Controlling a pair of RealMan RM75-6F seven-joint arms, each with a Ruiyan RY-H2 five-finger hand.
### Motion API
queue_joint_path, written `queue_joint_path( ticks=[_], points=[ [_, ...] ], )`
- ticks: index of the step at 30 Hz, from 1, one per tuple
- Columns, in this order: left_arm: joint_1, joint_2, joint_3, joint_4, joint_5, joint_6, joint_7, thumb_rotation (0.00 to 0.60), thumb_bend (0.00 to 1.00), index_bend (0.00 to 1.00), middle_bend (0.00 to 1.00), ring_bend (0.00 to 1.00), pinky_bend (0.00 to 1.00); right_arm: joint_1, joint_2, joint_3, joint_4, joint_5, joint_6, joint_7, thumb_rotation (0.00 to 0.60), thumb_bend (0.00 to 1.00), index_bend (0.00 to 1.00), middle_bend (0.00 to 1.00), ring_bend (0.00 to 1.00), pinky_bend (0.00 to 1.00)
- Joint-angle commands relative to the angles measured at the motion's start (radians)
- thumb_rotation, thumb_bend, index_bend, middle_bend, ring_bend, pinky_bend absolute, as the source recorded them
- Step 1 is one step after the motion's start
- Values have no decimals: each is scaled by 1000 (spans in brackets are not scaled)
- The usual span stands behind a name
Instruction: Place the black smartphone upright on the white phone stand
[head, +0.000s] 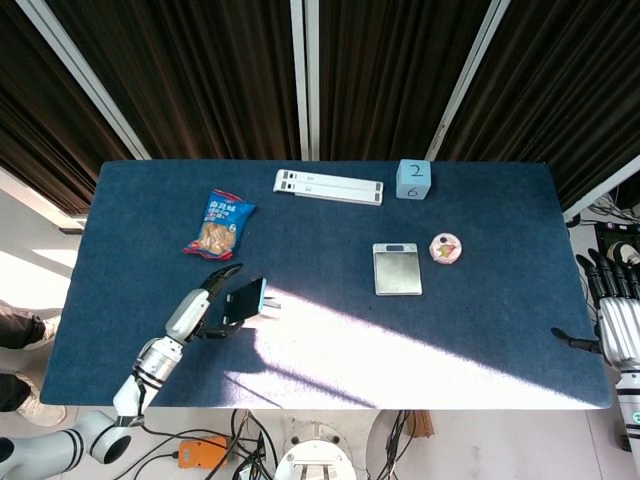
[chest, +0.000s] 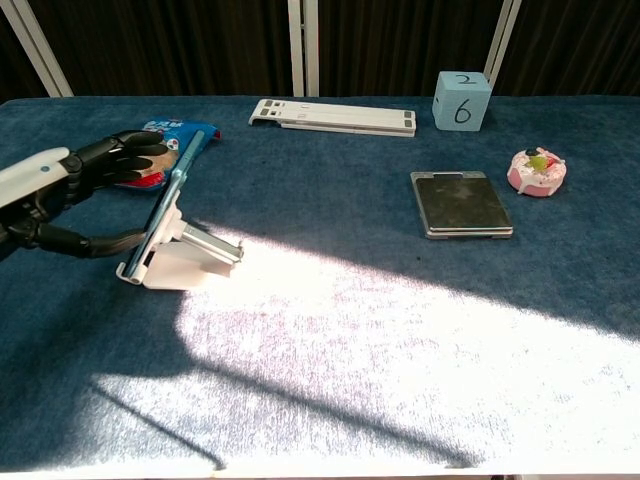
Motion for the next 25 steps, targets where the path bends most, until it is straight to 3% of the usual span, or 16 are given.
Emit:
queue_joint_path(
  ticks=[1, 6, 10, 18, 25],
  points=[
    [17, 97, 24, -76, -4, -6, 73, 600, 204, 0, 0, 0, 3, -4, 3, 0, 2, -1, 5, 6, 600, 57, 0, 46, 0, 78],
    [46, 288, 60, -215, -46, -42, 212, 600, 197, 0, 0, 0, 0, -11, 11, 0, 12, -1, 12, 26, 600, 55, 0, 46, 0, 78],
    [111, 399, 37, -292, -149, 8, 379, 600, 186, 0, 0, 0, 0, -14, 14, -4, 24, -10, 10, 63, 600, 57, 0, 46, 0, 78],
    [247, 482, 14, -312, -285, 146, 648, 600, 161, 0, 3, 0, 0, -18, 14, -25, 56, -48, 0, 128, 600, 55, 0, 46, 0, 79],
    [346, 504, 18, -340, -287, 249, 665, 600, 154, 0, 3, 0, 0, -25, 2, -26, 54, -69, 26, 149, 600, 55, 0, 46, 0, 78]
  ],
)
